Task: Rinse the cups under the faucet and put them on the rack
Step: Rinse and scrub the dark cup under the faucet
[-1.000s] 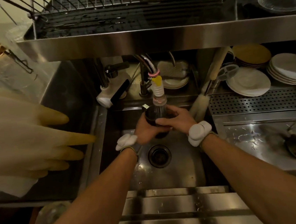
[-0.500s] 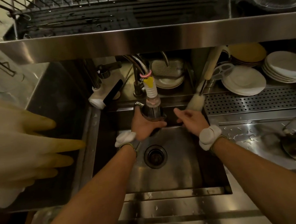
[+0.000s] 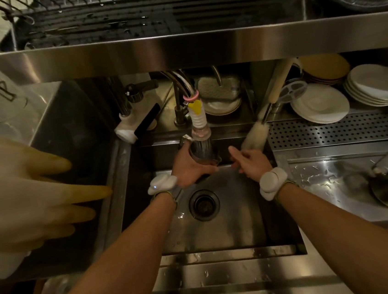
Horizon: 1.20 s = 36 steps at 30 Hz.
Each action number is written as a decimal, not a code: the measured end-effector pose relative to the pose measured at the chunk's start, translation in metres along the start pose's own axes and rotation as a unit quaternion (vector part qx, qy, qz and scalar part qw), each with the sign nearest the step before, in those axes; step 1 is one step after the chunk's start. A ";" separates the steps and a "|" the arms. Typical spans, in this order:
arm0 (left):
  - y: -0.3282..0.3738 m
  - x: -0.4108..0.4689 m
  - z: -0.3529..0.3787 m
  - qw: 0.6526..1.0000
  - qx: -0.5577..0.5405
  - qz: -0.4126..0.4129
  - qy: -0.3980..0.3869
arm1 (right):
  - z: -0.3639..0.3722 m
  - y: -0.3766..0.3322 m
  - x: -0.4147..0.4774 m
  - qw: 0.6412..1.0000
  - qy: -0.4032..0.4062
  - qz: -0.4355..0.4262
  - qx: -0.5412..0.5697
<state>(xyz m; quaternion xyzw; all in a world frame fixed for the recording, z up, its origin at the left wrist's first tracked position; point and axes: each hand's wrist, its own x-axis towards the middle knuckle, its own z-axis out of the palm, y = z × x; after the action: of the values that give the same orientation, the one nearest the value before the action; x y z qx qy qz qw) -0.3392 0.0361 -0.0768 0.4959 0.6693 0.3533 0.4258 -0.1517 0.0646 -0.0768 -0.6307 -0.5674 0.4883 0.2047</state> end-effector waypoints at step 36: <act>0.008 0.002 0.006 0.999 0.044 0.004 -0.019 | -0.002 -0.003 -0.003 0.998 0.036 0.019 0.042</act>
<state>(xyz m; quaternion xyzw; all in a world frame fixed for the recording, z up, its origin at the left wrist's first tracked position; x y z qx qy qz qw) -0.3306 0.0402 -0.0724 0.5238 0.6739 0.3159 0.4144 -0.1509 0.0633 -0.0724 -0.6495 -0.5264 0.4924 0.2421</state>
